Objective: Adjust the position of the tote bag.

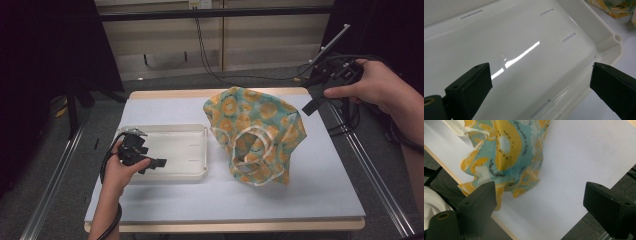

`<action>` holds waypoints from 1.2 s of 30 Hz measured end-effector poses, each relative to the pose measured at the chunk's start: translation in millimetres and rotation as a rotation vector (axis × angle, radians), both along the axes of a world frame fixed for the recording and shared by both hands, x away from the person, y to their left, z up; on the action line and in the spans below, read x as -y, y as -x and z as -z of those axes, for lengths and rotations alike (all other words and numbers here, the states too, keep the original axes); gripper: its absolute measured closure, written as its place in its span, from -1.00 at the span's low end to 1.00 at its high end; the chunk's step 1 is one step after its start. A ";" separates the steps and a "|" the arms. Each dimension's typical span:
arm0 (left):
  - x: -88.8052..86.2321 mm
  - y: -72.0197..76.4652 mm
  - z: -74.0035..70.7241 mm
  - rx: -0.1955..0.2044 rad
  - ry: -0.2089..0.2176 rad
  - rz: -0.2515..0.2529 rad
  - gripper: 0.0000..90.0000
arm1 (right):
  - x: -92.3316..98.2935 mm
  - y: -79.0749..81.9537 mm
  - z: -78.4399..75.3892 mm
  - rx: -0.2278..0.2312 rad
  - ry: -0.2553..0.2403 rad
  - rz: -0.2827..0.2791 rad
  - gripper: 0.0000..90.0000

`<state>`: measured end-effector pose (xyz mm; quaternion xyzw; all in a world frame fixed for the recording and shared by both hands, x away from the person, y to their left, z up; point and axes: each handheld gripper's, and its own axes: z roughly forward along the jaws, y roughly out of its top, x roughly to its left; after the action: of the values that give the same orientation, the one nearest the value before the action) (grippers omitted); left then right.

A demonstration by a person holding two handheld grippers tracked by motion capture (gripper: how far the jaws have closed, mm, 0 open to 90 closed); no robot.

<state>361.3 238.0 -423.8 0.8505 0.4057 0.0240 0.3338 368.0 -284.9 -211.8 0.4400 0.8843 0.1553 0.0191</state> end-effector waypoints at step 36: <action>3.0 -0.3 1.2 0.006 -0.002 0.007 -0.91 | -70.0 -33.4 7.2 0.033 -0.032 -0.050 -0.50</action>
<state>361.6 235.0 -425.0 0.8523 0.4016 0.0256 0.3341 401.5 -214.9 -219.0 0.4156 0.8918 0.1772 0.0227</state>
